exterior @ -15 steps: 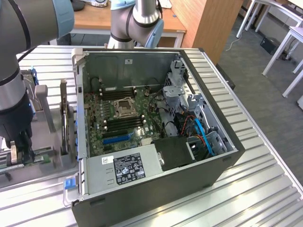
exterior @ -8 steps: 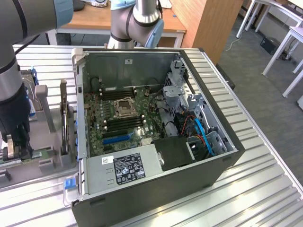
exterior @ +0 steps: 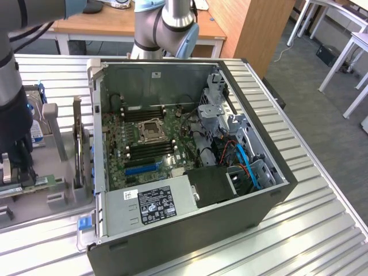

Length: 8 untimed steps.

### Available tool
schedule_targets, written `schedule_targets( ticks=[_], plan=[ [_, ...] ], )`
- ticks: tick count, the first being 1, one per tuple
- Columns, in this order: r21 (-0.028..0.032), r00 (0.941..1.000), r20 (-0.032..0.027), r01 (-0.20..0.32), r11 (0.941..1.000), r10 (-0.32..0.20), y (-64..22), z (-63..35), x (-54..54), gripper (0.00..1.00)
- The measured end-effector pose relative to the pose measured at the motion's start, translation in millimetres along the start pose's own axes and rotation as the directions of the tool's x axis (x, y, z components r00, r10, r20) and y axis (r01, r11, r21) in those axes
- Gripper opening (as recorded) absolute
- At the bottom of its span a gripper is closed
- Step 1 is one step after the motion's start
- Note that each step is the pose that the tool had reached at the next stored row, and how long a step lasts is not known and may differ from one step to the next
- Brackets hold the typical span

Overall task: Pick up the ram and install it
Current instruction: 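Pick up the ram and move it above insertion slot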

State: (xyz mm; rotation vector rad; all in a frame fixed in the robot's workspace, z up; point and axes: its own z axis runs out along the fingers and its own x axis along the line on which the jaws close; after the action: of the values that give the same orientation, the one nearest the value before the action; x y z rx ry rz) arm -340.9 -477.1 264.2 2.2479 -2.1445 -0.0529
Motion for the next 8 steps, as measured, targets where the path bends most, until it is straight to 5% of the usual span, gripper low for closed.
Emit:
schedule_targets(
  ticks=[8],
  plan=[
    [0.0, 1.0, 0.0, 0.0, 1.0, 0.0, 1.0, -20.4, 0.0, 0.12]
  ],
)
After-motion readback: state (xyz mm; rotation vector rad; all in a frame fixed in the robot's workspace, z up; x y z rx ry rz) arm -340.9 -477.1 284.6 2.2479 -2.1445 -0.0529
